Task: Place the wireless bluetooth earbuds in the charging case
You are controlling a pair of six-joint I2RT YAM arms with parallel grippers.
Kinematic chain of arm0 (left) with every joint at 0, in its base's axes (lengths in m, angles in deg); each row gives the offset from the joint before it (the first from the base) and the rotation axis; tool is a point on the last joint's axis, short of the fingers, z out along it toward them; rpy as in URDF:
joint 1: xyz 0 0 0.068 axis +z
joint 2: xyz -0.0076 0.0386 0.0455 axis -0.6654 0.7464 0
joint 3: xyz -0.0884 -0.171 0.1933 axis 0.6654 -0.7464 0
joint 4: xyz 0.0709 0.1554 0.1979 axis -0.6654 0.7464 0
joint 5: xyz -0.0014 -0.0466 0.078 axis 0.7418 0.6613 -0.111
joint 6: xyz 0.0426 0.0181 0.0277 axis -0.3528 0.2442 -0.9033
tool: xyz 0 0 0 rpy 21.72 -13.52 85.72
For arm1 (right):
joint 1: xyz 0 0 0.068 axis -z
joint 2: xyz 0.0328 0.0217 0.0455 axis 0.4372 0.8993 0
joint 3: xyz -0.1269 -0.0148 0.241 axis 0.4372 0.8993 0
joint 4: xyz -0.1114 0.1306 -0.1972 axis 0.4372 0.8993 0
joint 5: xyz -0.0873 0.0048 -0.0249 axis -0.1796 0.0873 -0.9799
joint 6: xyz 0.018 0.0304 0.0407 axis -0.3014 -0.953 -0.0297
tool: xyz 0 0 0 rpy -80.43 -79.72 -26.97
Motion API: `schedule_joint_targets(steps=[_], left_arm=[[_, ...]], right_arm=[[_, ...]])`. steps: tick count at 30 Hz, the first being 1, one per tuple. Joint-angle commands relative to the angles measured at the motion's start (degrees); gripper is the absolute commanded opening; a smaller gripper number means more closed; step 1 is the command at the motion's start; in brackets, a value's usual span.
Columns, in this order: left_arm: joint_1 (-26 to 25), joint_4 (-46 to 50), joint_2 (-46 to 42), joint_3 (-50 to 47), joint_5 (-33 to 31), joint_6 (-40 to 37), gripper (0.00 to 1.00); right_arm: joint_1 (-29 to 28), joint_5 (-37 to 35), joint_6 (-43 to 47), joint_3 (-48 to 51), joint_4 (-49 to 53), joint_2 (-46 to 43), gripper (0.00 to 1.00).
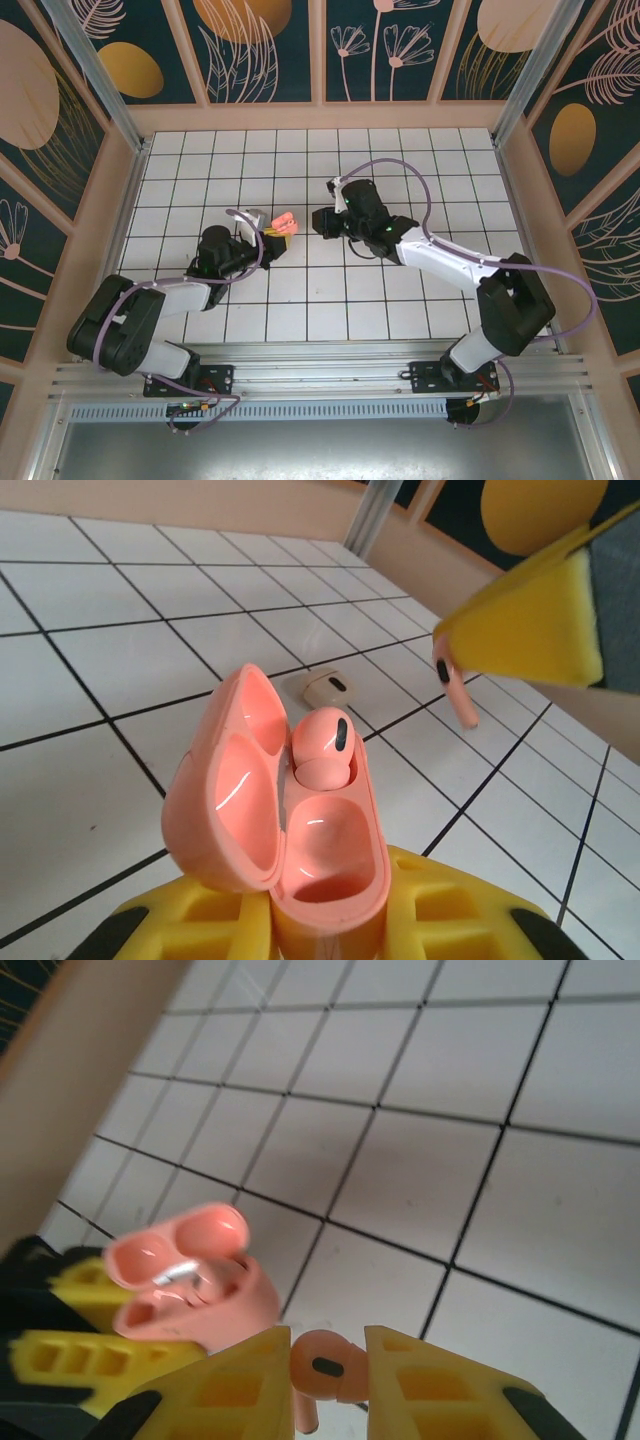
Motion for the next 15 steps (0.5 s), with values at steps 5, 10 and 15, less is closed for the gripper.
schedule_joint_targets(steps=[5,10,15], left_arm=[[0.33,-9.09,1.21,-0.67,2.78,-0.1,0.22],[0.31,-9.55,0.51,-0.41,4.42,-1.7,0.22],[0.29,-10.7,-0.46,-1.0,5.4,-4.17,0.22]], right_arm=[[-1.04,-0.21,2.1,2.27,-17.31,-4.22,0.2],[-1.94,1.43,3.82,5.25,-25.44,-5.54,0.2],[-4.6,2.38,7.66,6.95,-29.8,-5.47,0.21]])
